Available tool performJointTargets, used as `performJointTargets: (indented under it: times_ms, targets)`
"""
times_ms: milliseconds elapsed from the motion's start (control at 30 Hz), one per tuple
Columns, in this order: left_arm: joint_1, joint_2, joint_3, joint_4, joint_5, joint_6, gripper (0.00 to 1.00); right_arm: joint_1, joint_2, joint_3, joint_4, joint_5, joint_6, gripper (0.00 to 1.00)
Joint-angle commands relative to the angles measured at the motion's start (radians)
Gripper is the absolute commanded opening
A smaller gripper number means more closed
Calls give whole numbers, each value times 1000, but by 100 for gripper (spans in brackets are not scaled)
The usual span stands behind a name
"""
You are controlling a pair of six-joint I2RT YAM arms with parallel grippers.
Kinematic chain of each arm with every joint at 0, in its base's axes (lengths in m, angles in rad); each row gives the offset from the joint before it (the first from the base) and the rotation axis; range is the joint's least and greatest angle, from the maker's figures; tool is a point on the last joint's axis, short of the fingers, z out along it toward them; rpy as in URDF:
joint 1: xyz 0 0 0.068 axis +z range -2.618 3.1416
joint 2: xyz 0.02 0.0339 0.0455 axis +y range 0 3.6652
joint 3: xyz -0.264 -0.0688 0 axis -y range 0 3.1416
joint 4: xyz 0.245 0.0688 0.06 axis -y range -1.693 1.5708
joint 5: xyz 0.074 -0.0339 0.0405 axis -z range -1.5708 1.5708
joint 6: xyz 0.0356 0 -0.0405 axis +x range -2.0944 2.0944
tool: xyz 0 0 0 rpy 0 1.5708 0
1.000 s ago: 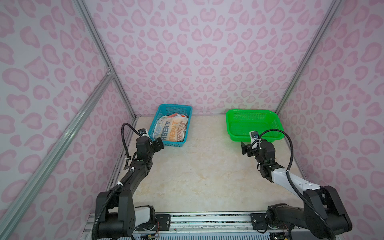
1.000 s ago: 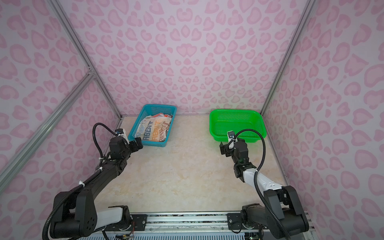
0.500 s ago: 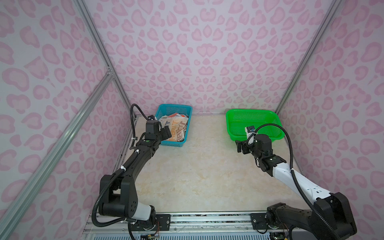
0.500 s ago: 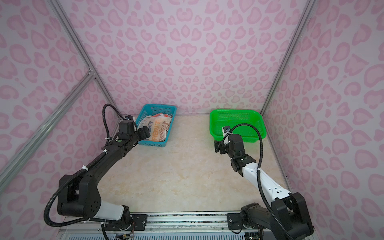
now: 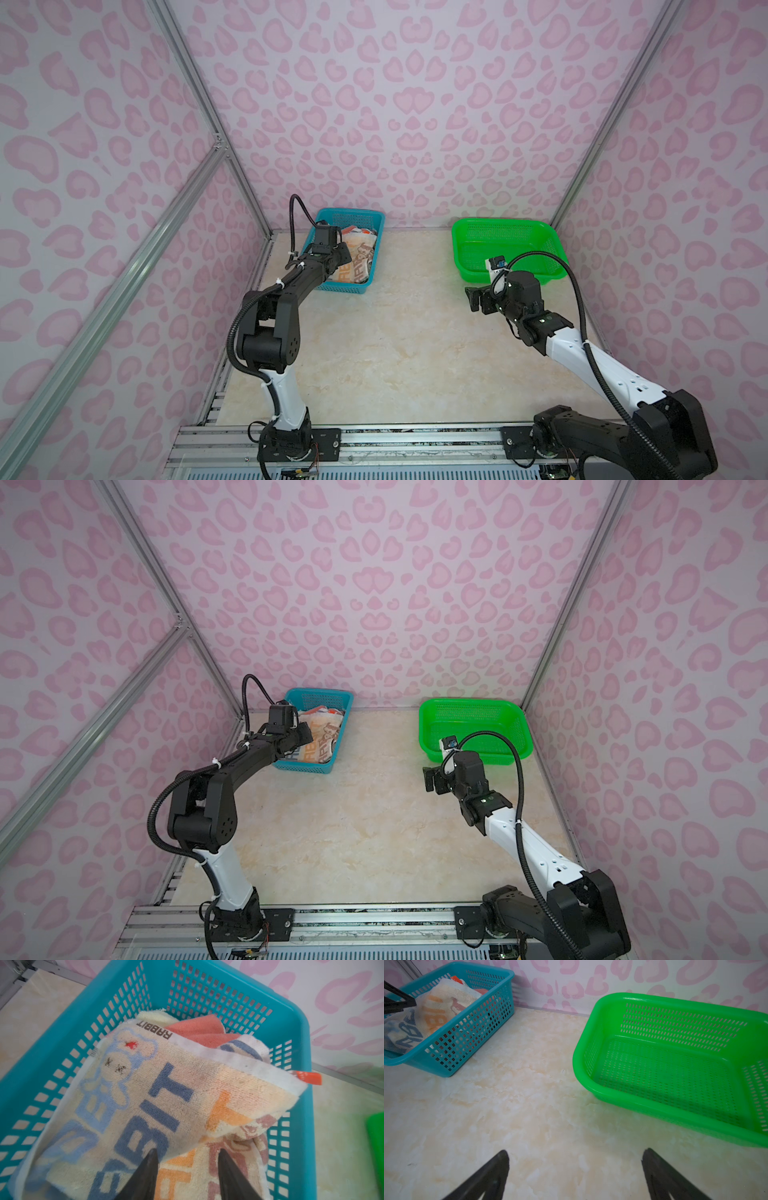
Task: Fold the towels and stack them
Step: 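Reach left gripper into teal basket while right gripper moves toward table center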
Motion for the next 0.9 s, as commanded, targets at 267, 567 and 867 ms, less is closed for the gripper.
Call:
performJointTargets:
  times_ms: [267,567,867]
  targets:
    - [1,117,95,-2,-26,-14,23,5,61,3,16,-27,10,100]
    - [0,79,101,-13,-8,8,2,17,88,16,22,-37,22,100]
    - [-3,-37,71,-7,-34,36,45,33,110,23,27,-49,26,100]
